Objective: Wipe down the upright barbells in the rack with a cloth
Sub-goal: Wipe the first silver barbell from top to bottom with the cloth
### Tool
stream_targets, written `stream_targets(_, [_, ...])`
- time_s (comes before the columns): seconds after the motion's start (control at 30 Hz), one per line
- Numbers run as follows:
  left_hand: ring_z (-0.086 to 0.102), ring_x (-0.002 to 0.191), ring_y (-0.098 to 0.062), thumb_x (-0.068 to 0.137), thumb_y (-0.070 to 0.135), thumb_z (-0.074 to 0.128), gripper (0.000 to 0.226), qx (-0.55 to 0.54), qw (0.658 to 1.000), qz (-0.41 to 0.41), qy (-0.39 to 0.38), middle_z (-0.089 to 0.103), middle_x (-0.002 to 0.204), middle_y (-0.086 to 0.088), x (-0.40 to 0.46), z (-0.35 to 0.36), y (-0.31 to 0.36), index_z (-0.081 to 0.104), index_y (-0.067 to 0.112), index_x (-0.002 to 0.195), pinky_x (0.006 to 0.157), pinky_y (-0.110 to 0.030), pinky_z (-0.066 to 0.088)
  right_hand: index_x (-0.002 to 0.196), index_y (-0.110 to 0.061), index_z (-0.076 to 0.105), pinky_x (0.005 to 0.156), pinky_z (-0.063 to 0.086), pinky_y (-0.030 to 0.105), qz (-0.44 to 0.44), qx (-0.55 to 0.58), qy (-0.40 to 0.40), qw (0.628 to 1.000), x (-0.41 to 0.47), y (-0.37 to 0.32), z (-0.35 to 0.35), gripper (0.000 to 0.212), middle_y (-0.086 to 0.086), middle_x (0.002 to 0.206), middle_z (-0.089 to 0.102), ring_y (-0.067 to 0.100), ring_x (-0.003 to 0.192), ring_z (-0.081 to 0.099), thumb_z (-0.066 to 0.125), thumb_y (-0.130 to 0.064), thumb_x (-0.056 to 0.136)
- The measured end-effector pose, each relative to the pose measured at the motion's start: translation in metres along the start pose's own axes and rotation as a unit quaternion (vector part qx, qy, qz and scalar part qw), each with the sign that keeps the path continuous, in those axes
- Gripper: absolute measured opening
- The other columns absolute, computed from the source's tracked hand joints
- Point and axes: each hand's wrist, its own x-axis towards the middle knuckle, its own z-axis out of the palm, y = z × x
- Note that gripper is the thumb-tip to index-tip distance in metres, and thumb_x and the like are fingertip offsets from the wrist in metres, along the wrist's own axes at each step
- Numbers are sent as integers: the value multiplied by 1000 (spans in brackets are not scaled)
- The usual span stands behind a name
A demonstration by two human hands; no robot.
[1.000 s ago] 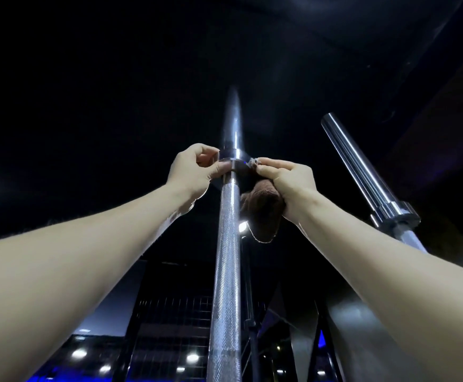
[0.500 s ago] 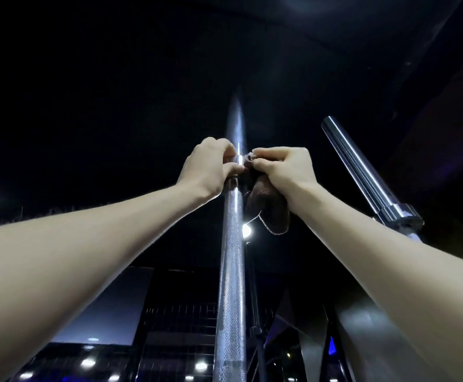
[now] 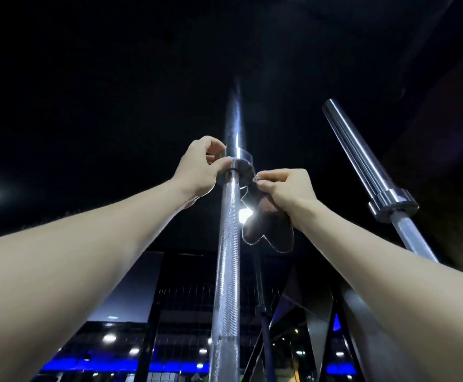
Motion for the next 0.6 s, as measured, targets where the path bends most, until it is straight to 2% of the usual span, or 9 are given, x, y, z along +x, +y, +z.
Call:
stream_targets(0.1, [50,103,-10,89,17,65,25,12,1000,7,11,50,117,3,-8,-2,7,57,16,113,83,-16,38,100,-15,72,96,51,34,-38,-35,20,998,-9,-16,-5,23,-3,92,71,14,94,67,77,-12,77])
stream_targets(0.17, [49,102,-7,90,16,63,26,21,999,22,19,46,119,3,-14,-10,10,56,16,115,81,-11,37,104,-15,69,95,51,35,-67,-86,36,993,-16,-32,-8,29,2,97,70,16,97,66,78,-15,76])
stream_targets(0.23, [51,97,-8,91,17,62,22,21,999,17,25,49,116,2,-20,-22,10,58,15,112,83,-15,42,98,-16,65,91,52,32,-96,-139,52,984,-24,-50,-11,28,2,99,69,16,96,65,79,-18,74])
stream_targets(0.3, [56,93,-14,90,17,61,16,19,1000,-6,14,56,110,-2,-30,-32,7,60,14,106,85,-24,46,93,-15,61,80,50,19,-118,-186,58,974,-33,-64,-10,26,-1,95,67,13,90,63,78,-21,75])
stream_targets(0.37, [57,92,-18,90,19,60,14,5,999,-46,-21,61,104,-3,-45,-39,7,61,13,103,82,-29,47,94,-14,63,67,42,8,-128,-236,52,962,-43,-75,-5,25,-4,92,65,9,86,59,78,-24,77])
stream_targets(0.4, [57,90,-17,91,21,59,16,-6,995,-79,-53,61,102,-2,-56,-41,6,61,13,104,79,-29,48,95,-14,63,66,41,7,-130,-256,49,957,-49,-79,-1,25,-4,93,65,8,86,59,78,-25,77])
stream_targets(0.47, [57,92,-17,92,27,58,20,-36,980,-149,-124,60,103,-1,-81,-43,1,58,14,107,79,-31,51,94,-14,64,73,46,15,-131,-285,56,948,-61,-83,10,25,-2,96,66,10,88,60,78,-27,78])
stream_targets(0.53, [58,98,-20,93,29,57,19,-81,958,-206,-182,59,106,-3,-104,-44,-4,56,15,106,90,-38,51,92,-13,65,79,51,26,-124,-307,63,942,-69,-84,20,24,0,97,66,13,90,62,78,-26,78])
stream_targets(0.6, [59,103,-20,94,27,56,27,-143,931,-252,-223,56,109,-3,-121,-46,-9,52,16,118,92,-39,49,88,-14,64,82,53,32,-123,-314,65,939,-74,-83,30,22,1,97,66,15,89,64,78,-25,77])
